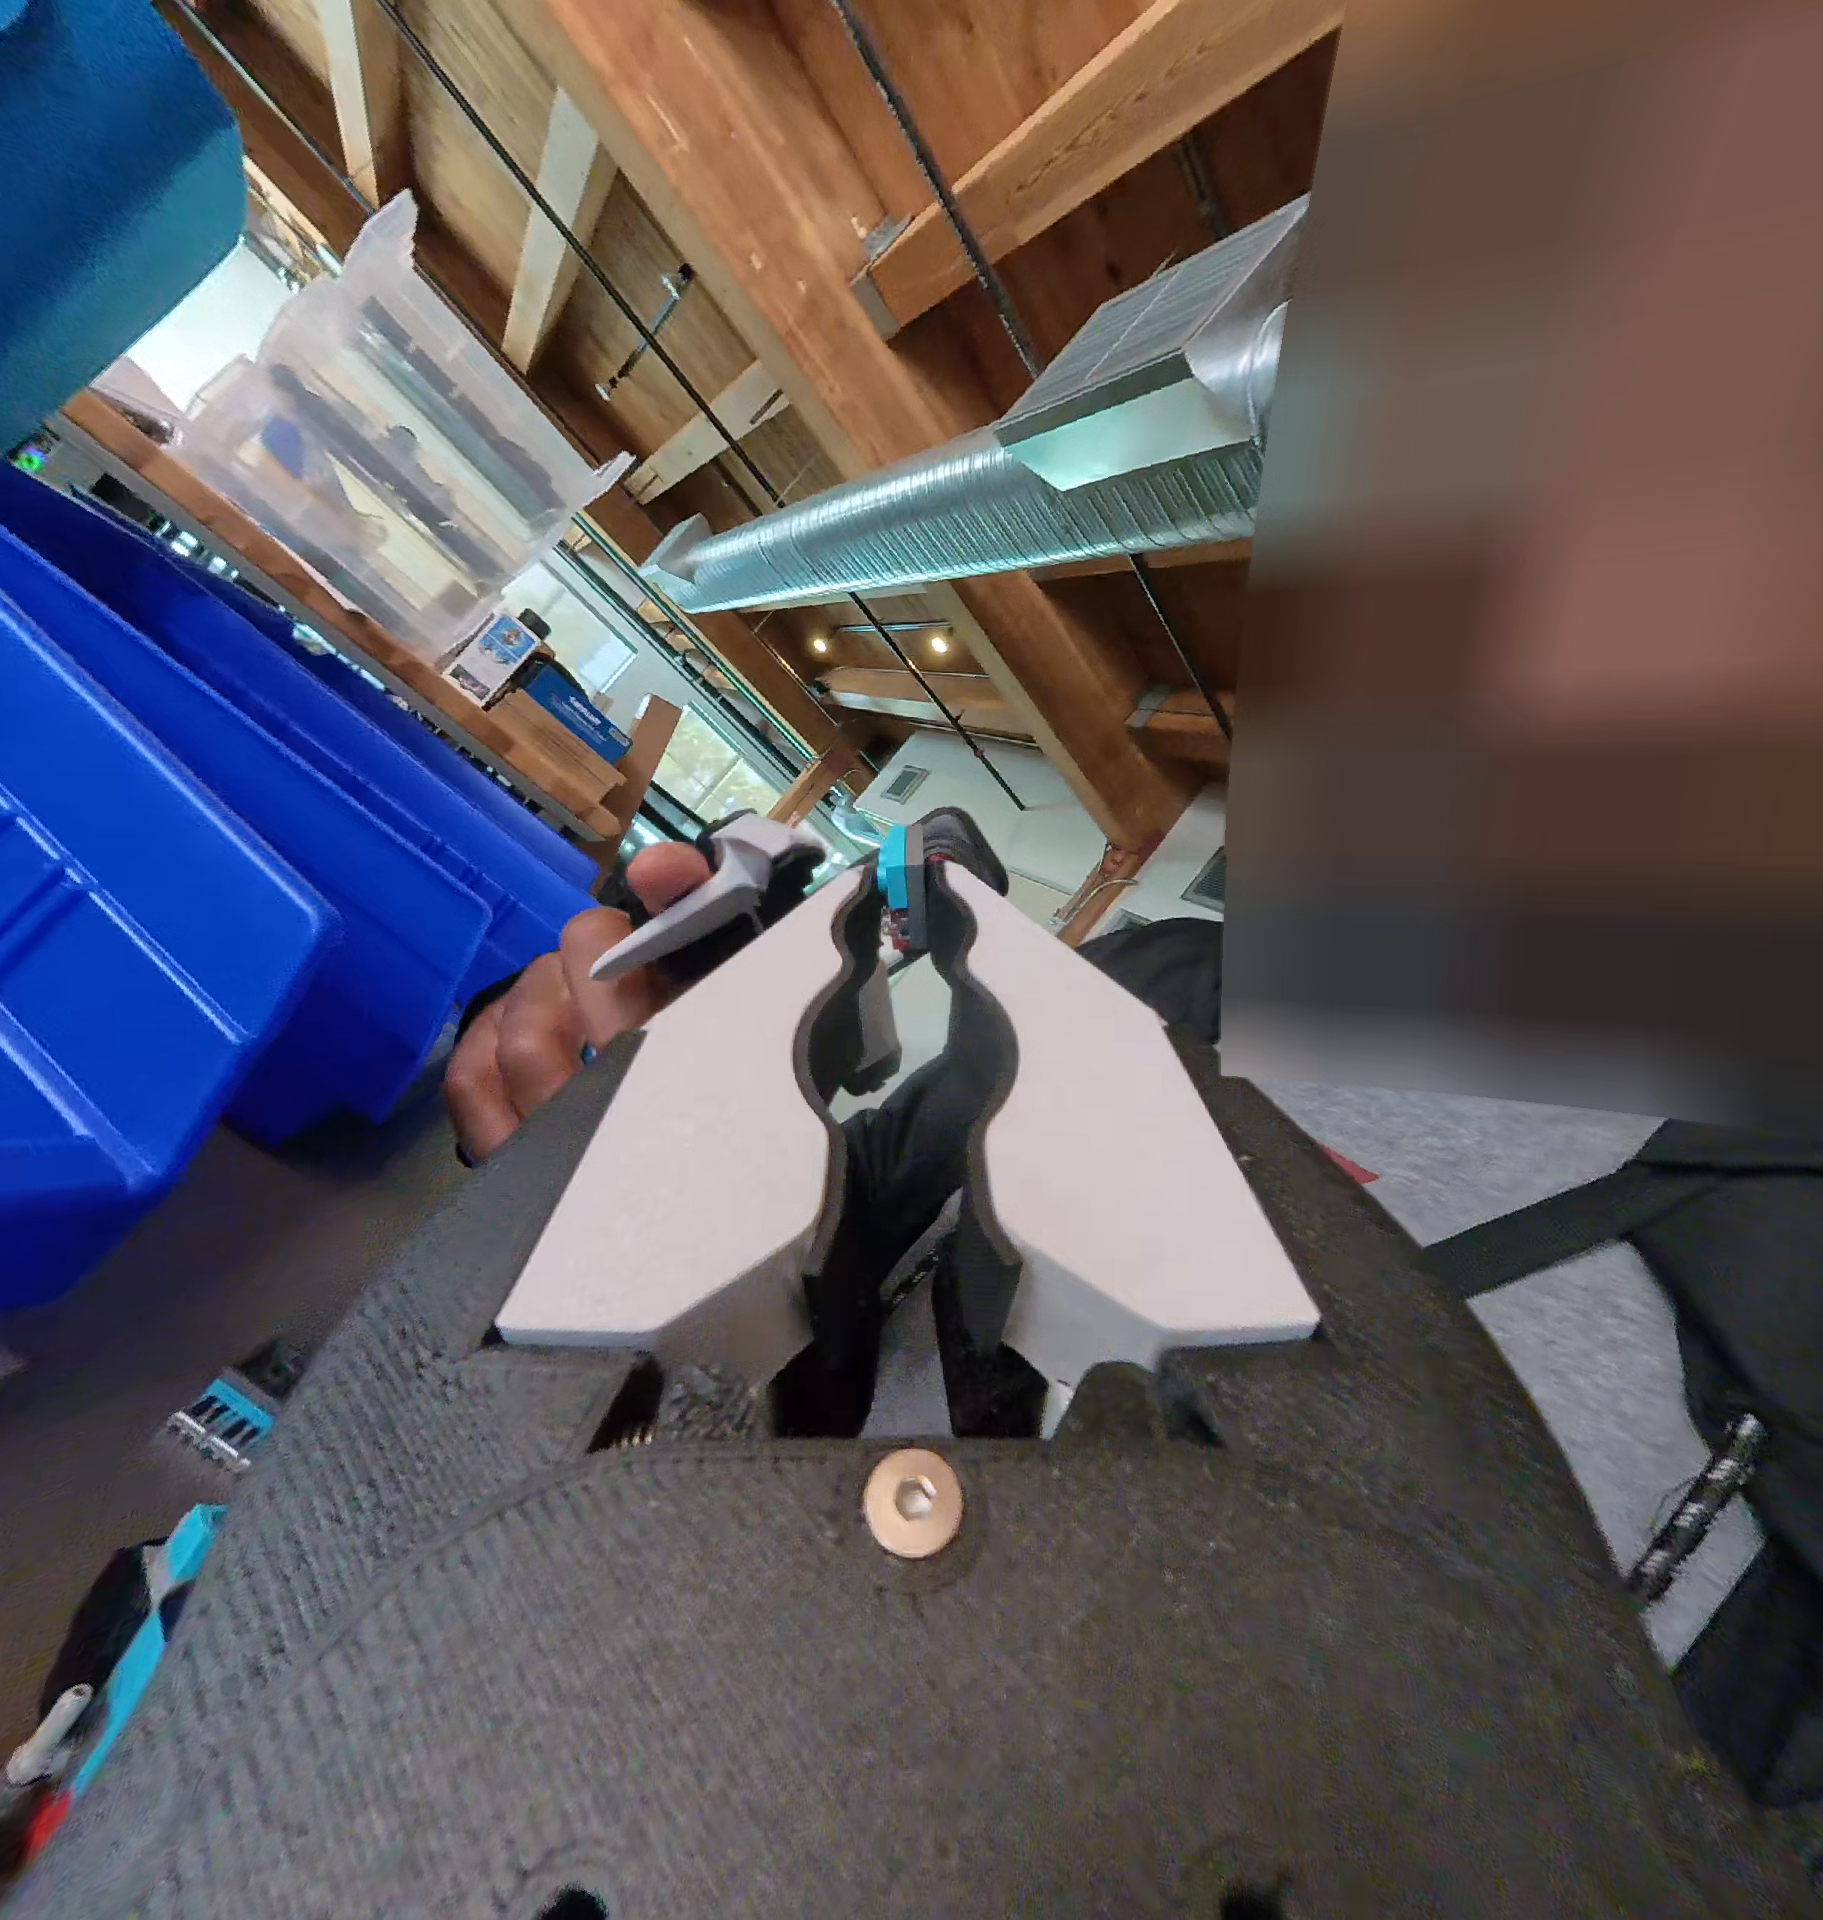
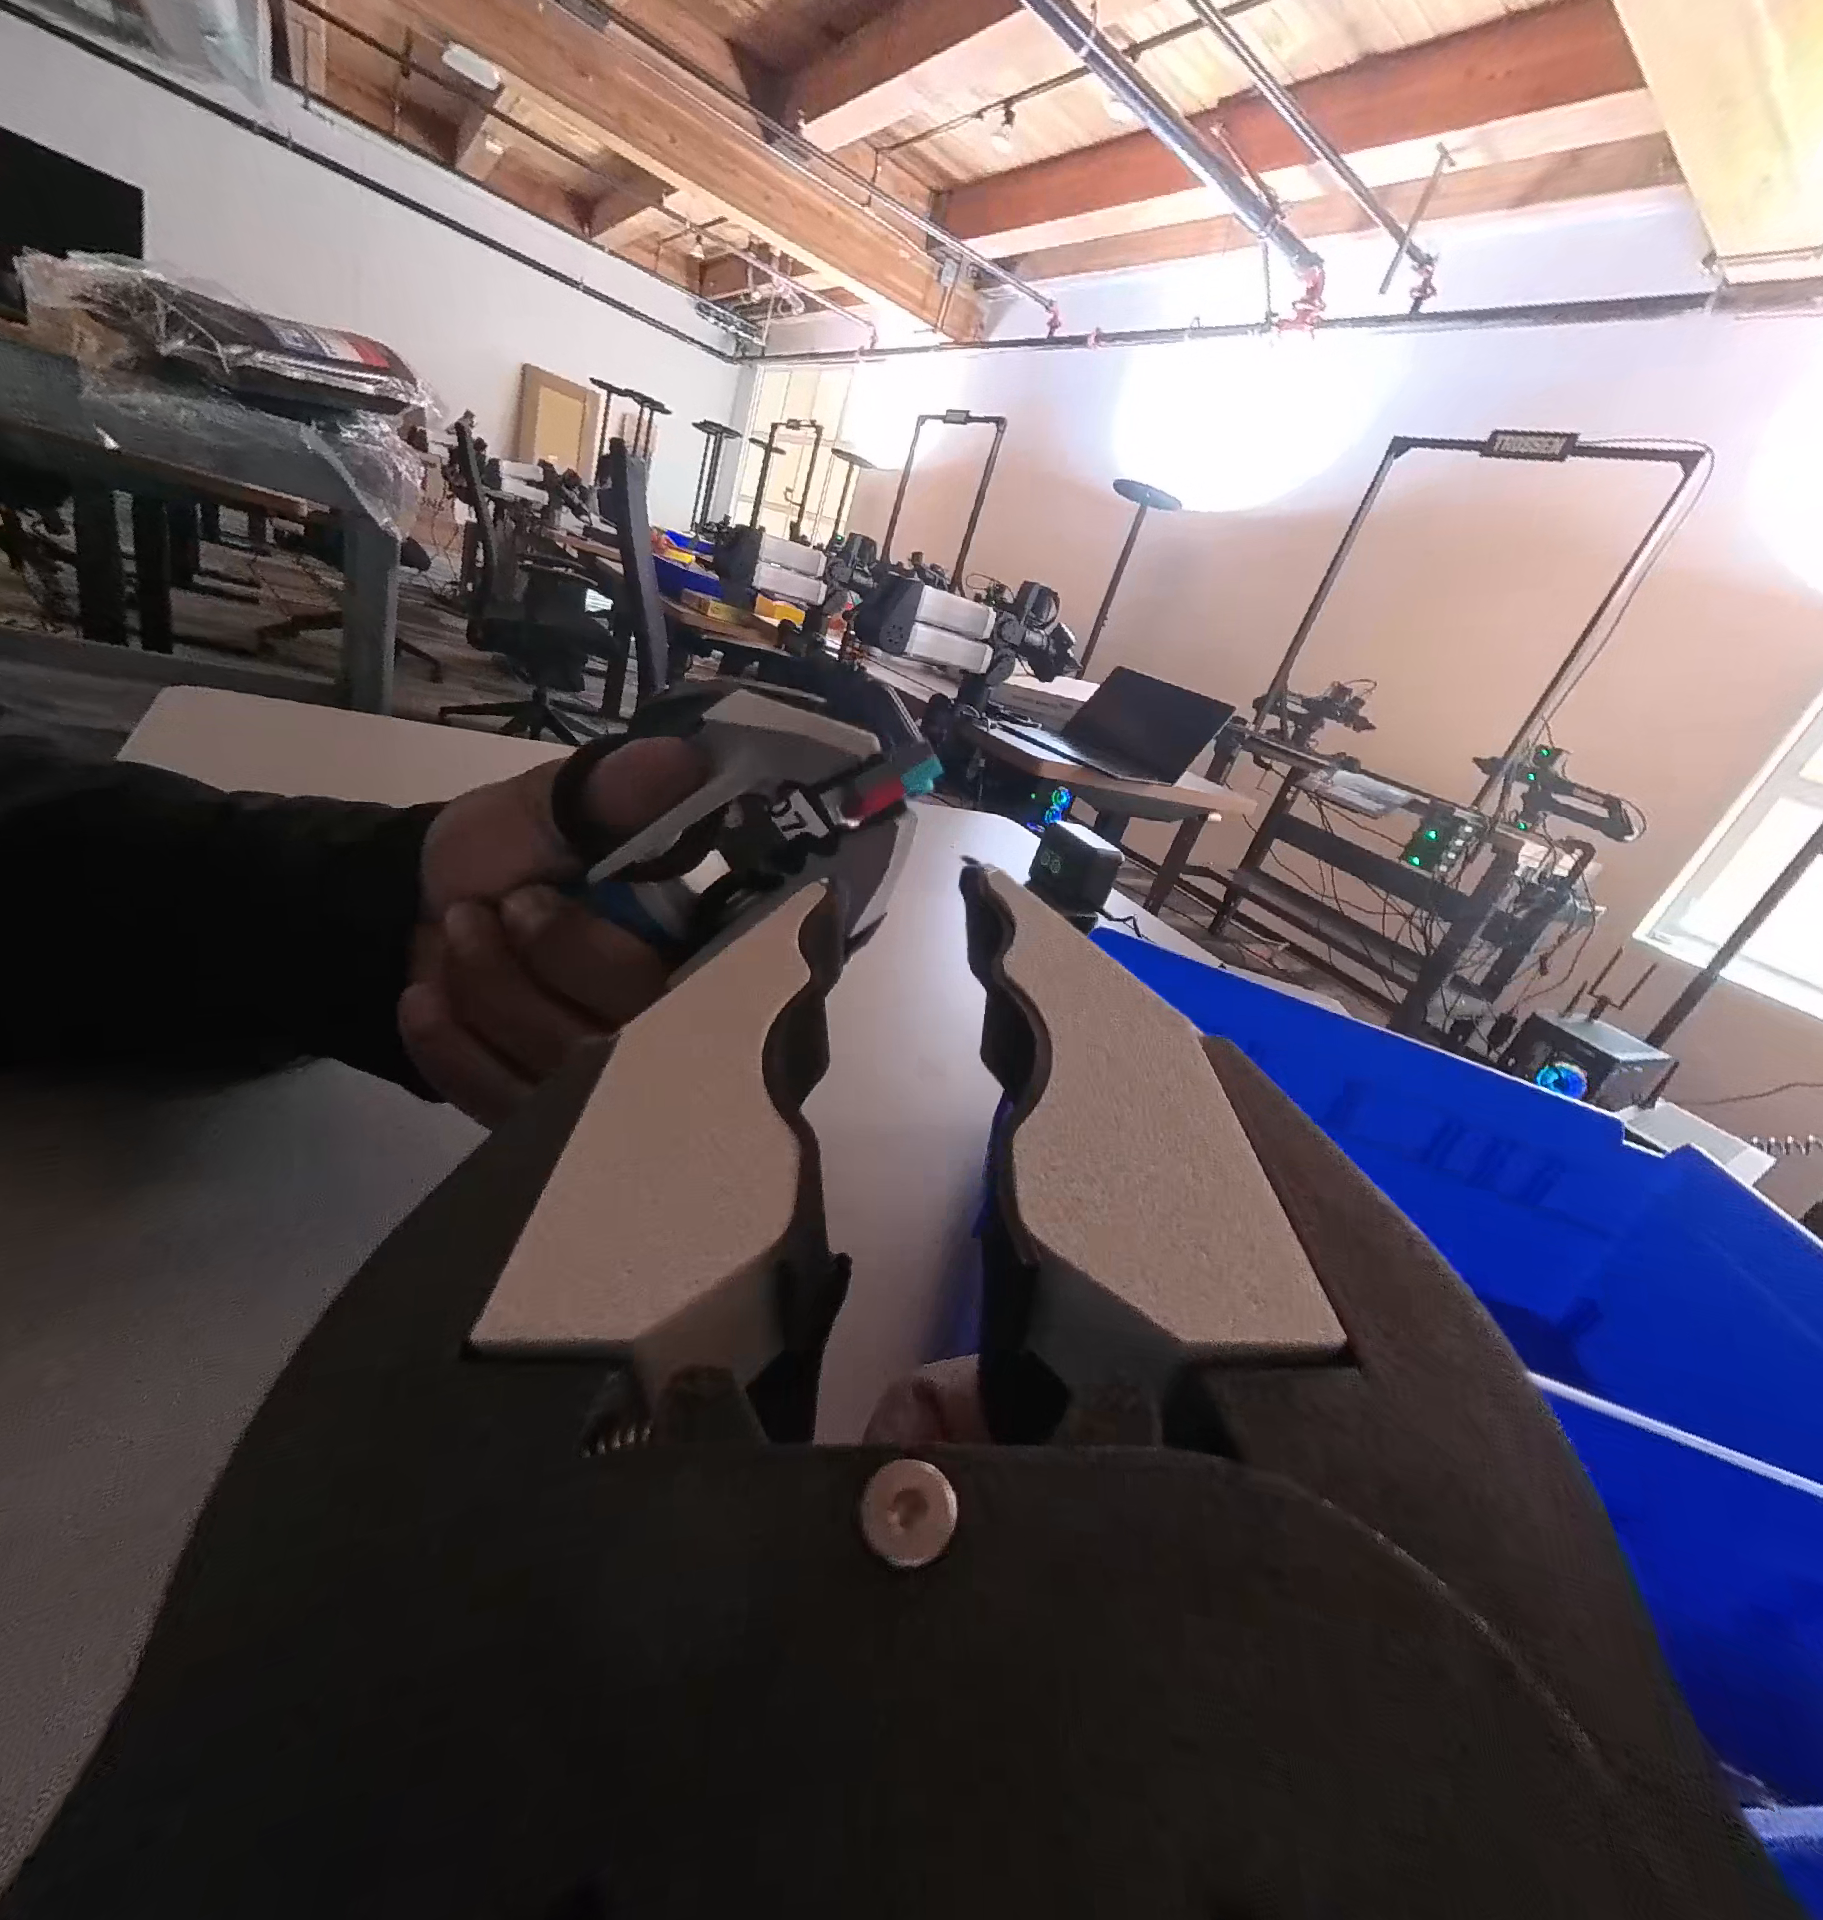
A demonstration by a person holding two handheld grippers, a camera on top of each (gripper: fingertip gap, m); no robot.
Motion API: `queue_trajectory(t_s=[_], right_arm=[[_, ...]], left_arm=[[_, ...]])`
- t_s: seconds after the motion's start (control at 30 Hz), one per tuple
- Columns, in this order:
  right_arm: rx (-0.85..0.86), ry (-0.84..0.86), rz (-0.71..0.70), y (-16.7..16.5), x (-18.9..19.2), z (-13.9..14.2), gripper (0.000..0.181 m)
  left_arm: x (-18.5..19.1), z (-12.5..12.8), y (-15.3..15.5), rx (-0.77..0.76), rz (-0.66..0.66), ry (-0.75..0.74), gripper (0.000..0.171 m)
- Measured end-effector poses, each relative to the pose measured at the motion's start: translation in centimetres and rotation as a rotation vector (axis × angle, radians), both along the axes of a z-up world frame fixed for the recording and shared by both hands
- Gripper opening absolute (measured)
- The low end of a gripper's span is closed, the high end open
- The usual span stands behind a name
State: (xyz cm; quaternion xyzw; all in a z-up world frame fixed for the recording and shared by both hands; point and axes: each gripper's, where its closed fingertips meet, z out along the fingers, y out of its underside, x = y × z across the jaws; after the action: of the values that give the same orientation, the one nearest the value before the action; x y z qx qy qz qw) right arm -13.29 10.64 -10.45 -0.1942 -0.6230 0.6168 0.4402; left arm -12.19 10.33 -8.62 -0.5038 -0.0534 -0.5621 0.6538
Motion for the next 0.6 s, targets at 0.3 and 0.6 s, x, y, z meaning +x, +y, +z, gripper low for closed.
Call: queue_trajectory(t_s=[0.3, 0.6], right_arm=[[-0.015, 0.021, 0.071, 0.2, 0.7, 0.4, 0.023], [-0.06, -0.085, 0.059, 0.9, 0.2, -0.5, 0.02]], left_arm=[[0.5, -1.3, 1.1, -0.103, -0.063, -0.103, 0.009], [-0.5, -3.2, 2.1, -0.221, 0.041, -0.018, 0.03]])
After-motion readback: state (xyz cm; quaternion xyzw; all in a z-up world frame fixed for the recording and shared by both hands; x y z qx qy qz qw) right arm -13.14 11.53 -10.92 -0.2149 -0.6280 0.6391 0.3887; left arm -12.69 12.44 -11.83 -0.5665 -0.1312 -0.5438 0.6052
